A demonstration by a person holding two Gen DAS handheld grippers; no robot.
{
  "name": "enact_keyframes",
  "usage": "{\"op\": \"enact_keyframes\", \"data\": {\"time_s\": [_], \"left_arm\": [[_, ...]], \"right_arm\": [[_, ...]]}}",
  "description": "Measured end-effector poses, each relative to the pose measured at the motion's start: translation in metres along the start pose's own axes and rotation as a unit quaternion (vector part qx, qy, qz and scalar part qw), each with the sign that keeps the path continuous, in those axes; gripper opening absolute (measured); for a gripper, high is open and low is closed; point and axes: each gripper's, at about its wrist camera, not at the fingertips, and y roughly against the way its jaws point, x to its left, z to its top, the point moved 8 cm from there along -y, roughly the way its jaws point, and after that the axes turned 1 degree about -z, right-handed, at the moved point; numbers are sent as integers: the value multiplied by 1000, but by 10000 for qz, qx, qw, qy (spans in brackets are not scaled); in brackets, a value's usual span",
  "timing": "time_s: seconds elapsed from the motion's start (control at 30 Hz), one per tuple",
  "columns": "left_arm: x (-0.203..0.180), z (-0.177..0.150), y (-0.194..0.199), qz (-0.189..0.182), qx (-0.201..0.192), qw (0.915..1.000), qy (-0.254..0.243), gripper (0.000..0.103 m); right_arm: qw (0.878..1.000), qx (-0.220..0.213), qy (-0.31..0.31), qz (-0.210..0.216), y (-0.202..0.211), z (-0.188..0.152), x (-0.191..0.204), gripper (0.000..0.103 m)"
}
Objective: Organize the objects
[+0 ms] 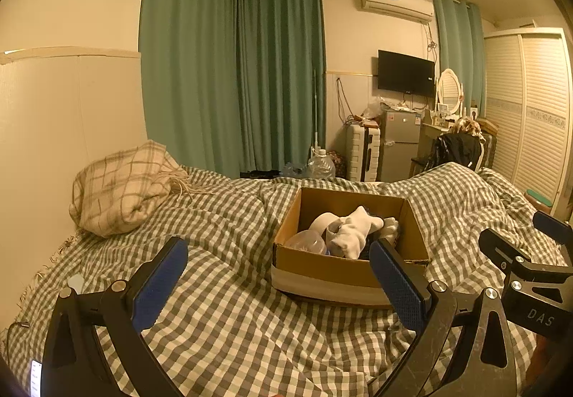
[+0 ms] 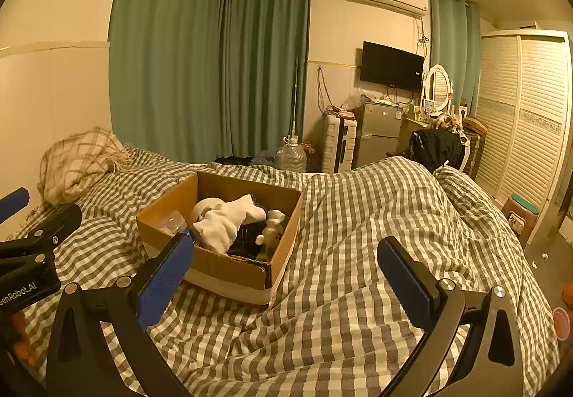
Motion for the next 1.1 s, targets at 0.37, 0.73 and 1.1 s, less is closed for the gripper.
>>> {"op": "enact_keyframes", "data": {"time_s": [0.37,0.73,1.1], "left_arm": [[0,-1,-2,-13,60,10000,-67,103],[1,-1,-2,-20,57,10000,-78,103],[1,-1,-4,-6,98,9999,-86,103]], "right_arm": [[10000,28,-27,15,-1,0,-1,103],[10000,36,-38,26,-2,-1,-1,103],[10000,74,-38,29,-4,-3,0,103]]}}
